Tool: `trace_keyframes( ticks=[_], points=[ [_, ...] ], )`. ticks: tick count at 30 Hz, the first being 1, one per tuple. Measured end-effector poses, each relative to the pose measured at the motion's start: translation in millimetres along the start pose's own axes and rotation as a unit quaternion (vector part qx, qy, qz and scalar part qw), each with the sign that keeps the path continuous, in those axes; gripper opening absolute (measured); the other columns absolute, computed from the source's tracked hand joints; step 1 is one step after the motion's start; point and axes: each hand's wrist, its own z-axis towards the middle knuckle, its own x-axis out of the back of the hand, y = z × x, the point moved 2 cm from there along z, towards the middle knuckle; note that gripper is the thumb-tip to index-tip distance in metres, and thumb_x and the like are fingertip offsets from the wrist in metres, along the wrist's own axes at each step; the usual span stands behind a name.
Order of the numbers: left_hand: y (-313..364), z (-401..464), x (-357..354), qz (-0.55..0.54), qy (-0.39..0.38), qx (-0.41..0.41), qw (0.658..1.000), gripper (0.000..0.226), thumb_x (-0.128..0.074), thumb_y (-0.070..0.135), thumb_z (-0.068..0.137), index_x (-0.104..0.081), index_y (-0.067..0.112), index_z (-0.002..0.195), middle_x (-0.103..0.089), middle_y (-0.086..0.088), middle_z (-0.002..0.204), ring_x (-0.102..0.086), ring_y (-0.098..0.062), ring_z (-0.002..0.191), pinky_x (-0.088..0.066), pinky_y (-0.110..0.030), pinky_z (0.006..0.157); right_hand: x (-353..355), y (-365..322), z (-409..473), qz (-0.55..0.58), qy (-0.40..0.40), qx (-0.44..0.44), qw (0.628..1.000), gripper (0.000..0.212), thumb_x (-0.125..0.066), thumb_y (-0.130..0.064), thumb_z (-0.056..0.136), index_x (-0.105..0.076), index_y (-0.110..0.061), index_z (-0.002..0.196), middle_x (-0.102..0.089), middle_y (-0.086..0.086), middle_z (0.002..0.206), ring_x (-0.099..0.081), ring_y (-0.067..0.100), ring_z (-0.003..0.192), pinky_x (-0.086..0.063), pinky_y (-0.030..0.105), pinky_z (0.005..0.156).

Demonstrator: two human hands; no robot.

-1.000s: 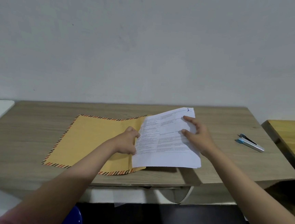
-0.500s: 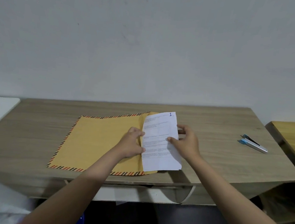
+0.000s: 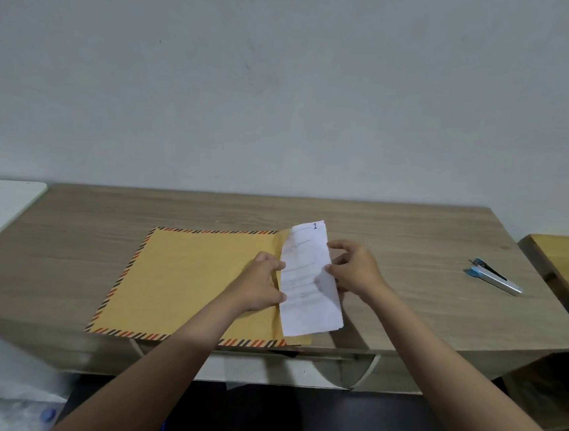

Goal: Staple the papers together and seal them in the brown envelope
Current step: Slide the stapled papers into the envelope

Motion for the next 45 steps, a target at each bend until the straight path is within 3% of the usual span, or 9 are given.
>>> trace_keyframes(
  ticks=[3,8,15,23,28,31,35,41,45],
  points=[
    [1.2,-1.1,-1.3,-0.004,0.011,-0.009,1.0,0.072,-0.076,0.011,0.073,-0.043,0.01,0.137,-0.033,0.007,0.124,-0.06,-0.024,0.098,-0.053,-0.042,0.089,9.8,4.0,2.4,0.09,0.009,-0.041,0.995,0.04,-0.063,0.004,0.079,-0.062,-0.016,0.114,-0.053,0.004,0.069,-0.062,0.025,0.07,-0.057,0.037,0.061],
    [3.8,0.8,-0.9,-0.012,0.033,-0.014,0.999,0.071,-0.073,0.011,0.074,-0.042,0.01,0.138,-0.034,0.006,0.128,-0.06,-0.023,0.089,-0.052,-0.042,0.088,0.2,11.7,-5.1,0.069,-0.012,-0.013,0.997,0.048,-0.066,0.0,0.077,-0.054,-0.024,0.117,-0.053,0.004,0.068,-0.059,0.022,0.069,-0.047,0.03,0.057],
    [1.3,3.4,2.2,0.003,0.039,0.015,0.999,0.072,-0.071,0.011,0.073,-0.041,0.007,0.138,-0.03,0.011,0.118,-0.056,-0.023,0.104,-0.052,-0.041,0.09,14.6,17.1,-6.0,0.127,0.051,0.009,0.991,0.052,-0.066,0.006,0.074,-0.056,-0.022,0.117,-0.054,0.002,0.062,-0.057,0.019,0.063,-0.047,0.033,0.065],
    [22.8,11.0,-5.3,-0.057,0.048,0.006,0.997,0.07,-0.073,0.005,0.074,-0.041,0.005,0.137,-0.033,0.006,0.122,-0.064,-0.023,0.092,-0.055,-0.041,0.085,-3.5,18.7,-14.7,0.152,0.061,-0.005,0.986,0.047,-0.072,0.002,0.073,-0.055,-0.017,0.112,-0.062,0.004,0.066,-0.068,0.024,0.071,-0.057,0.038,0.067],
    [28.1,14.8,-5.1,-0.06,0.054,0.005,0.997,0.069,-0.074,0.008,0.073,-0.043,0.009,0.135,-0.035,0.002,0.132,-0.063,-0.022,0.096,-0.055,-0.043,0.084,-15.5,8.3,-11.8,0.05,0.09,0.05,0.993,0.044,-0.079,-0.008,0.068,-0.055,-0.022,0.101,-0.063,0.003,0.075,-0.063,0.018,0.07,-0.052,0.03,0.06],
    [28.6,14.0,-4.1,-0.076,0.058,0.001,0.995,0.069,-0.075,0.008,0.073,-0.045,0.01,0.134,-0.036,0.003,0.13,-0.063,-0.024,0.097,-0.056,-0.043,0.083,-17.0,6.3,-8.0,-0.032,0.06,0.085,0.994,0.035,-0.078,-0.011,0.069,-0.059,-0.019,0.097,-0.064,0.003,0.076,-0.062,0.018,0.071,-0.049,0.03,0.059],
    [36.7,13.6,-6.8,-0.102,0.049,-0.014,0.994,0.064,-0.074,0.006,0.076,-0.045,0.009,0.134,-0.036,0.002,0.131,-0.067,-0.023,0.088,-0.056,-0.036,0.084,-27.0,1.5,-0.2,-0.011,-0.009,0.081,0.997,0.029,-0.074,-0.007,0.075,-0.065,-0.009,0.103,-0.068,0.006,0.074,-0.065,0.018,0.072,-0.053,0.032,0.071],
    [40.3,14.3,-1.6,-0.122,0.047,-0.025,0.991,0.064,-0.075,0.004,0.076,-0.047,0.007,0.134,-0.037,0.001,0.132,-0.068,-0.022,0.081,-0.056,-0.026,0.078,-30.3,-8.7,0.3,0.007,-0.166,0.029,0.986,0.038,-0.048,0.008,0.088,-0.053,-0.002,0.123,-0.064,0.01,0.092,-0.059,0.009,0.077,-0.049,0.009,0.069],
    [38.6,17.5,-2.4,-0.121,0.042,-0.032,0.991,0.067,-0.077,0.006,0.075,-0.047,0.009,0.135,-0.037,0.001,0.134,-0.067,-0.015,0.075,-0.055,-0.023,0.075,-28.9,-5.2,2.0,-0.083,-0.226,-0.006,0.971,0.046,-0.048,-0.001,0.091,-0.045,-0.013,0.135,-0.057,0.008,0.119,-0.052,0.021,0.111,-0.043,0.032,0.1]
  ],
)
